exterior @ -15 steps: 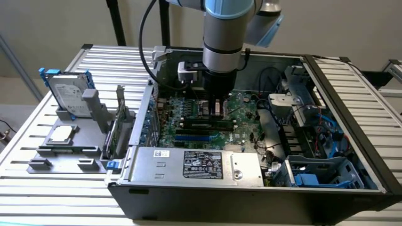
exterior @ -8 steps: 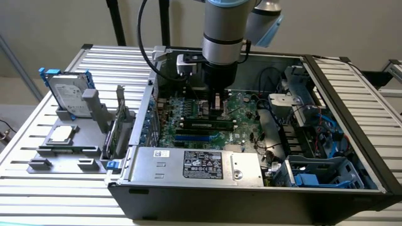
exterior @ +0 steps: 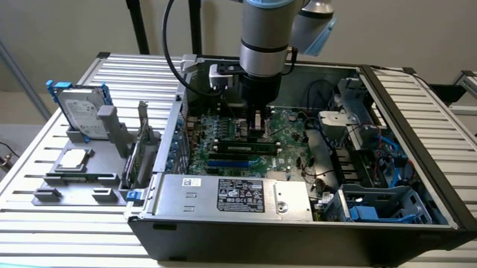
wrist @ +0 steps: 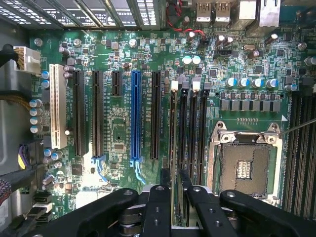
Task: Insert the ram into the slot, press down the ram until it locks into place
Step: 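Insert the ram into the slot, then press down the ram until it locks into place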
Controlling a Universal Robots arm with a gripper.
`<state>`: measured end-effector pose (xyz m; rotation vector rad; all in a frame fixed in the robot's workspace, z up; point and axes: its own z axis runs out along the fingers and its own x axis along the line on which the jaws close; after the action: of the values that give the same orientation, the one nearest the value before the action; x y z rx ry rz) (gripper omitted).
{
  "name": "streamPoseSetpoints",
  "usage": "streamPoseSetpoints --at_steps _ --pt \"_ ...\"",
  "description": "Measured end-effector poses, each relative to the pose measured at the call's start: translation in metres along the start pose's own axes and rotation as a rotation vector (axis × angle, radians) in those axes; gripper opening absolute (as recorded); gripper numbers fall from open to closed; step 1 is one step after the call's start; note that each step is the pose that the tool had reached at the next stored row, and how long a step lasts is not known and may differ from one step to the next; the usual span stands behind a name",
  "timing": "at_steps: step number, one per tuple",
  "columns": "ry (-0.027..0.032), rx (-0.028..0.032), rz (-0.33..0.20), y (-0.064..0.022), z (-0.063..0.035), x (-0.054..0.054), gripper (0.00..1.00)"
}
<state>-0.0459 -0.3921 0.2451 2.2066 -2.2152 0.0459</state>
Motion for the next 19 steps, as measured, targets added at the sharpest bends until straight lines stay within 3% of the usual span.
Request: streamPoseSetpoints --at_steps 2,4,19 --pt "0.0 0.0 0.0 0.0 0.0 0.0 0.19" --pt "0.0 0.0 0.0 0.0 0.0 0.0 0.1" --pt "-0.0002 0.0005 0.0 0.0024 0.001 -0.0029 0.1"
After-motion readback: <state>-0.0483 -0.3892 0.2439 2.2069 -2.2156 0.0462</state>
